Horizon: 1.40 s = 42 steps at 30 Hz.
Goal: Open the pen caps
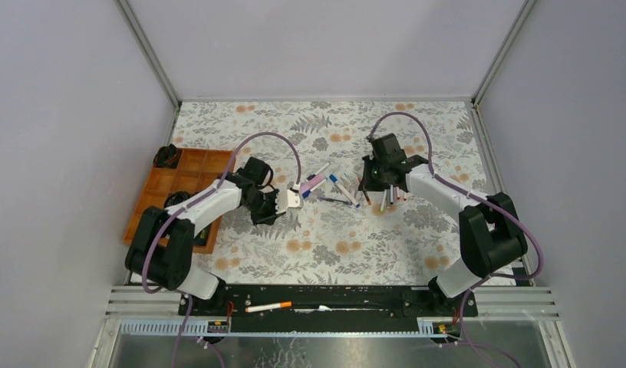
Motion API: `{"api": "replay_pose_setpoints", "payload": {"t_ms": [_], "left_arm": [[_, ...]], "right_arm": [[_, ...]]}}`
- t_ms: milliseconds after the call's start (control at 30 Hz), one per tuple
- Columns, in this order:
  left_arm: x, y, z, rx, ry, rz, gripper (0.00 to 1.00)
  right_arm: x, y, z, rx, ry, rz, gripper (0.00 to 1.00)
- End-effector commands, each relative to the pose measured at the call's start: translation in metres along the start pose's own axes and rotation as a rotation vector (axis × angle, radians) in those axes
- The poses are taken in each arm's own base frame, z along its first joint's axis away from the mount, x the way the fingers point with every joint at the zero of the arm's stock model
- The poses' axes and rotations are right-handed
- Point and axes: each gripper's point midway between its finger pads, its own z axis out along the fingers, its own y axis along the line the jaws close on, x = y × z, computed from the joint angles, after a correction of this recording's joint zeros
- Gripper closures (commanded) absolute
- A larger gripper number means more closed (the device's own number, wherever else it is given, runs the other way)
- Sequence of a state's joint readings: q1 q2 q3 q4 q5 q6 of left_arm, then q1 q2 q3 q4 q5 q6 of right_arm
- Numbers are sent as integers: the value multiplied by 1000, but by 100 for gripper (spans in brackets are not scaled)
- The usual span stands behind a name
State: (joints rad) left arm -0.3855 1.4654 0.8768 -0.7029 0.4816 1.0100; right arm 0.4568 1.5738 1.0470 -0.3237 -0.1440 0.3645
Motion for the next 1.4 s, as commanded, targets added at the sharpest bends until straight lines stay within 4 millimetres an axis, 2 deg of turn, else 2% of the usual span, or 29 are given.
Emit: {"api": "replay_pose_setpoints", "payload": {"t_ms": [0, 100, 233, 400, 467, 533, 600, 633, 767, 967, 1067, 1167, 1300, 1367], "left_arm": [[19, 33, 13, -142, 64, -45, 100], [23, 40, 17, -159, 65, -78, 100], [29, 46, 19, -175, 72, -112, 89], [35, 43, 19, -166, 73, -140, 64], [33, 39, 15, -152, 51, -138, 56], [29, 34, 11, -134, 34, -127, 51], [24, 32, 6, -125, 18, -120, 48], [21, 31, 4, -120, 10, -118, 47], [0, 31, -9, -87, -71, -156, 47], [-37, 30, -44, -16, -178, -238, 47], [-54, 30, -64, -1, -210, -267, 46], [-68, 31, -82, -5, -222, -296, 43], [-83, 35, -105, -55, -251, -300, 28], [-89, 34, -115, -78, -276, -295, 24]], "right_arm": [[-20, -45, 17, 261, -94, 1, 100], [-25, -57, 30, 328, -105, 4, 100], [-31, -67, 43, 384, -116, 5, 100], [-22, -81, 60, 445, -69, -1, 100], [-17, -85, 63, 461, -58, 1, 96], [-12, -90, 64, 478, -53, 2, 91], [-6, -95, 63, 493, -48, -2, 78], [-4, -96, 63, 498, -48, -2, 75], [-2, -97, 61, 496, -50, -4, 70], [-8, -94, 53, 490, -67, -6, 67], [-26, -86, 37, 474, -129, -11, 68], [-42, -64, 24, 397, -187, -49, 64], [-49, -9, 24, 235, -193, -215, 51], [-49, 22, 27, 125, -166, -297, 47]]}}
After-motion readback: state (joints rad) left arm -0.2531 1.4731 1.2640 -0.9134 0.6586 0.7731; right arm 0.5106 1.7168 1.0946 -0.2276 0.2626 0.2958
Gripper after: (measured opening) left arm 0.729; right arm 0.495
